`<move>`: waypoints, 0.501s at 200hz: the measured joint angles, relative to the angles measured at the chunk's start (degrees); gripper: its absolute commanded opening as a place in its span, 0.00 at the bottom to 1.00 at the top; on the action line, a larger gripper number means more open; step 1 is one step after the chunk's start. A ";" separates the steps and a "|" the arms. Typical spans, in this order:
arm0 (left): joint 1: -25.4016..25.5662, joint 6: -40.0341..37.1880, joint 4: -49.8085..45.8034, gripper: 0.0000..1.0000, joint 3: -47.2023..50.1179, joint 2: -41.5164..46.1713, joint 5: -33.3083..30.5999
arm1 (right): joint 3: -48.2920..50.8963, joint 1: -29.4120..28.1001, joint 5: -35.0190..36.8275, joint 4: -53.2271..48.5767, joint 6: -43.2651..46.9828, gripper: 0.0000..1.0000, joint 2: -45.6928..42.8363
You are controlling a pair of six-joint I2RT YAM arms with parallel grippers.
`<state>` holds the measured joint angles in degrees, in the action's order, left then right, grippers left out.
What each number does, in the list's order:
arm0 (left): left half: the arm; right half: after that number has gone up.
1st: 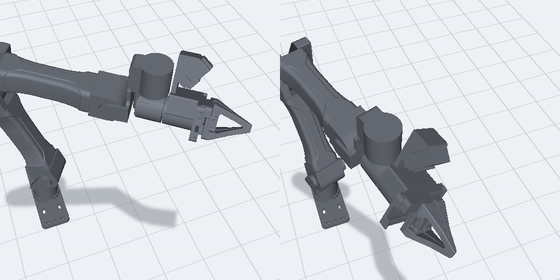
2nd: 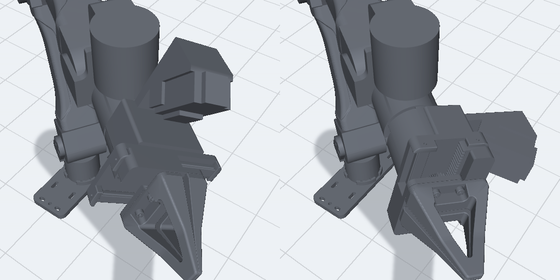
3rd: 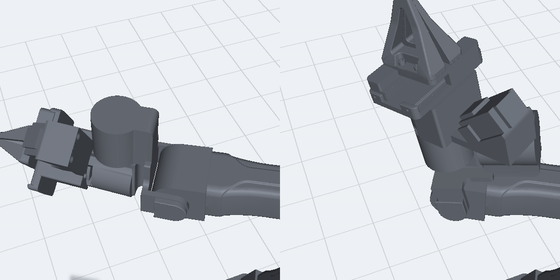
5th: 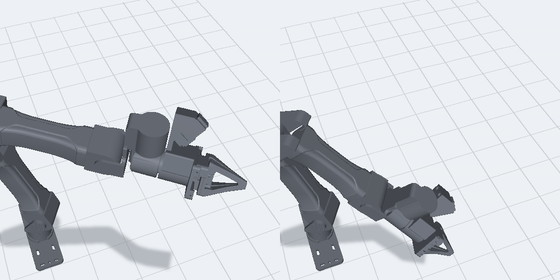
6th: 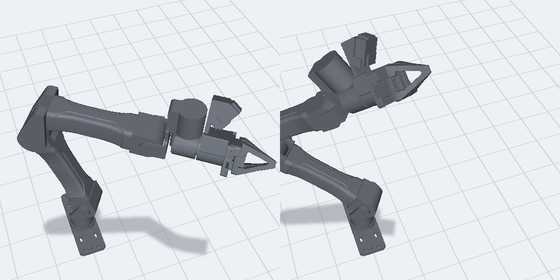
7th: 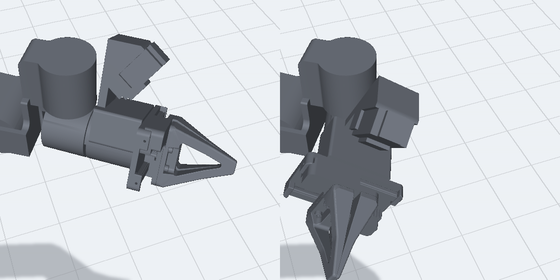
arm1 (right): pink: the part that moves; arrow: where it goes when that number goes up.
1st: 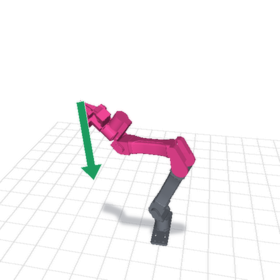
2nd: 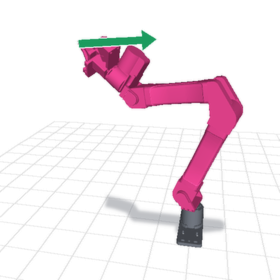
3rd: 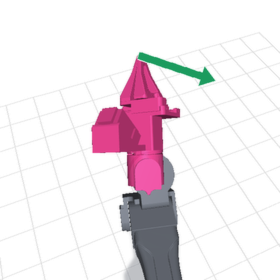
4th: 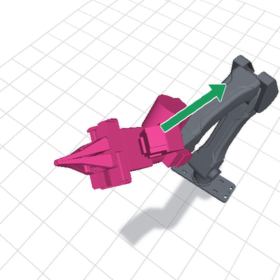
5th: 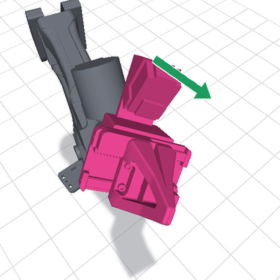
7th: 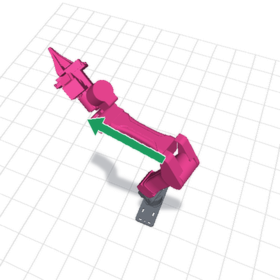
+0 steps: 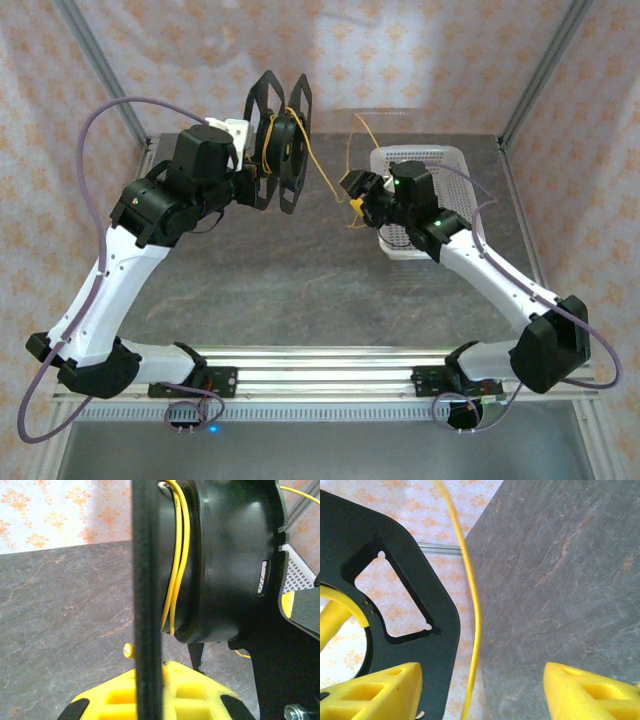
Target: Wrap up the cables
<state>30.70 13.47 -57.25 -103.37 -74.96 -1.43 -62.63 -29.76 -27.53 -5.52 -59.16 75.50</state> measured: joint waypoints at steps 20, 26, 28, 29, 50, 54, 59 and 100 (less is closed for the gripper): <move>0.00 0.28 0.20 0.00 0.07 0.02 0.09 | -0.02 -0.11 0.00 2.05 -1.38 0.50 0.55; 0.00 0.42 0.26 0.00 0.11 0.04 0.15 | -0.02 -0.13 -0.02 2.62 -1.86 0.49 0.76; 0.00 0.42 0.31 0.00 0.11 0.07 0.17 | -0.02 -0.13 -0.04 2.82 -1.70 0.48 0.87; 0.00 0.44 0.31 0.00 0.11 0.07 0.17 | -0.02 -0.15 -0.04 2.91 -1.70 0.48 0.90; 0.00 0.66 0.92 0.00 0.37 0.20 0.20 | -0.02 -0.22 0.02 4.26 -2.75 0.46 1.51; 0.00 0.66 1.01 0.00 0.37 0.20 0.22 | -0.02 -0.22 0.11 4.39 -2.84 0.45 1.55; 0.00 0.70 1.09 0.00 0.37 0.20 0.28 | -0.02 -0.22 0.13 4.59 -2.86 0.44 1.60; 0.00 1.73 1.57 0.00 0.52 0.37 1.14 | 0.00 -0.22 0.07 6.58 -4.22 0.40 1.99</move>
<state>30.70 15.20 -55.68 -102.85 -74.59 -0.30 -62.63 -29.98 -27.46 1.06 -63.37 77.49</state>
